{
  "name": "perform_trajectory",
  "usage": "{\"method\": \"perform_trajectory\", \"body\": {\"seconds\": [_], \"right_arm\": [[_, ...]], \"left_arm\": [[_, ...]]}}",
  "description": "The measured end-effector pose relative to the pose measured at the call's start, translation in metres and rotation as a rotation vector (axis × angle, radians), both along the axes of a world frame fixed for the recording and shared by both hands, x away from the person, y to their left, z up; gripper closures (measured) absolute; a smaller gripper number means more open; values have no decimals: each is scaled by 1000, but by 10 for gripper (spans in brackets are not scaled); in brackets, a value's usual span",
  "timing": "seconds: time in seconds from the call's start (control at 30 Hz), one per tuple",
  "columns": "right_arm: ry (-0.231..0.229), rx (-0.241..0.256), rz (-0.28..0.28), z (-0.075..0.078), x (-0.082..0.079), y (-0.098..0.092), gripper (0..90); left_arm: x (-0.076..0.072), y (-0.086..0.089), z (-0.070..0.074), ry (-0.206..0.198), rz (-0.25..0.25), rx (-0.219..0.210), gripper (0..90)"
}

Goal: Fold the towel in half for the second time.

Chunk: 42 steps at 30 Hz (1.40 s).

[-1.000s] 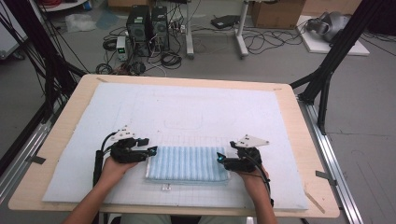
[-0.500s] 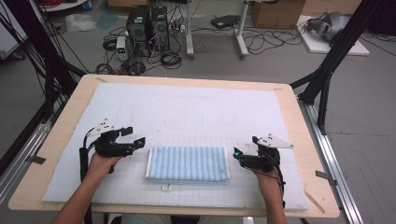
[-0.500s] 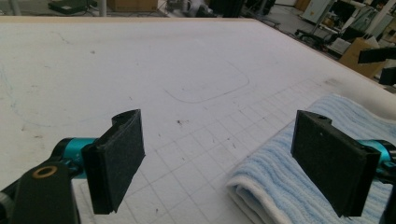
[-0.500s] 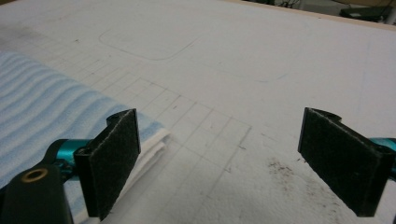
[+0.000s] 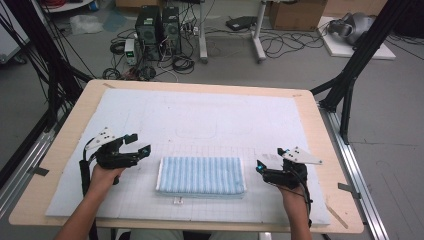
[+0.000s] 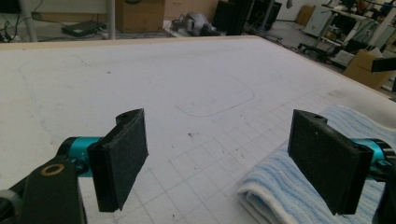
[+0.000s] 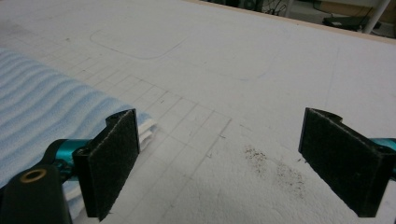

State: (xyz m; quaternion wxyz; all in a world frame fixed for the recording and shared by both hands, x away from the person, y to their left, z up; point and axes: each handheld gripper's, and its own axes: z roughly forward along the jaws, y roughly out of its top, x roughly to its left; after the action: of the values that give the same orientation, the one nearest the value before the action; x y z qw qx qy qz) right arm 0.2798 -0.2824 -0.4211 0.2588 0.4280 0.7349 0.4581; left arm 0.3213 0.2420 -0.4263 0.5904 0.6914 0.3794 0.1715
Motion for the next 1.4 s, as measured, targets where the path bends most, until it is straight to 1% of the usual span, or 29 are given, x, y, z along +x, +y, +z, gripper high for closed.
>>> {"method": "perform_trajectory", "body": {"seconds": [0.03,0.1,0.23,0.37,0.5,0.77,0.9,1.0,1.27,1.4], "right_arm": [[-9,-8,-1,0,-2,-1,118],[-8,-11,-3,1,-7,-1,118],[-20,-26,-6,2,-16,-4,118],[-30,-20,-27,3,-23,-11,118],[-35,-6,-54,3,-23,-15,118],[-38,-12,-56,1,-21,-15,118],[-28,-10,-58,0,-20,-14,118],[-34,-17,-57,0,-20,-13,118],[-29,-16,-62,-2,-23,-15,118],[-28,-11,-71,-3,-24,-18,118]], "left_arm": [[-1,1,0,-4,5,-1,203],[-3,5,2,-13,13,-7,204],[-7,10,5,-39,22,-17,206],[-9,10,6,-54,21,-13,208],[-11,10,6,-52,20,-12,208],[-10,10,5,-47,17,-6,208],[-10,10,4,-45,14,-6,209],[-9,8,4,-44,9,-1,208],[-5,4,2,-35,-1,-1,208],[-3,2,0,-30,2,1,210]]}}
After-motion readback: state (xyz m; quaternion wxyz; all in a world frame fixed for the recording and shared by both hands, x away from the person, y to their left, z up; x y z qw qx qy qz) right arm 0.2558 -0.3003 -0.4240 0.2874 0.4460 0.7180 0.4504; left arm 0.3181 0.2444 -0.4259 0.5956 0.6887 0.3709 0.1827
